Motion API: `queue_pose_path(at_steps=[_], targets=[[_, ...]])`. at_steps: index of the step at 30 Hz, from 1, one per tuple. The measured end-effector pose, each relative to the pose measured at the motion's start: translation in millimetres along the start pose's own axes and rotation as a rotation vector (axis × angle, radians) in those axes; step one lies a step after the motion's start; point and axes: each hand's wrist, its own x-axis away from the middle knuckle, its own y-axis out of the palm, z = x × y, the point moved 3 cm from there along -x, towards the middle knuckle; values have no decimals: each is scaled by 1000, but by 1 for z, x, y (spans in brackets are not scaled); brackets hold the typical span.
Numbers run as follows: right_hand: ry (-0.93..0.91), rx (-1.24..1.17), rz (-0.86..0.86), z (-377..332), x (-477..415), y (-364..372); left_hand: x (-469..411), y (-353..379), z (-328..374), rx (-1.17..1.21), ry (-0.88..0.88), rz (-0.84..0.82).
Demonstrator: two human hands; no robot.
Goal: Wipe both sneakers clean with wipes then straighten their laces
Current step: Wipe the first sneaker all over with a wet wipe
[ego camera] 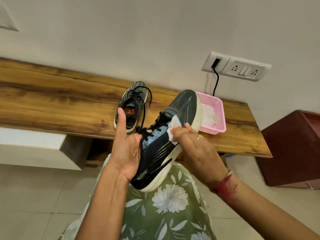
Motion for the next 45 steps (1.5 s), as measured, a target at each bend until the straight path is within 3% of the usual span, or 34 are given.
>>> queue_pose_path(at_steps=[4, 6, 9, 12, 14, 17, 23, 29, 33, 39, 43, 45], targets=[[-158, -163, -144, -31, 13, 7, -1, -3, -1, 30, -19, 9], [125, -441, -52, -22, 3, -12, -1, -4, 0, 56, -29, -2], [593, -854, 296, 15, -13, -38, 1, -8, 3, 62, -10, 17], [732, -938, 512, 49, -22, -54, 0, -10, 4, 76, -11, 18], [680, -761, 485, 56, -23, -60, 0, -11, 3, 75, -19, 19], [455, -420, 380, 50, -24, -61, -1, -12, 1, 71, -28, 21], [-83, 135, -47, 34, -10, -13, -1, -11, 2, 57, -5, 25], [-133, 102, -86, 12, 16, 1, 0, -10, 1, 44, -44, -8], [-421, 163, -227, 3, 29, 5, -1, -9, 0, 53, -43, 1], [-182, 208, -91, 23, 10, -8, 2, -5, 4, 30, -13, 27], [-367, 191, -215, 2, 27, 5, 3, -11, 3, 9, -25, 35], [-347, 227, -219, 13, 23, 0, 3, -10, 2, 19, -28, 33]])
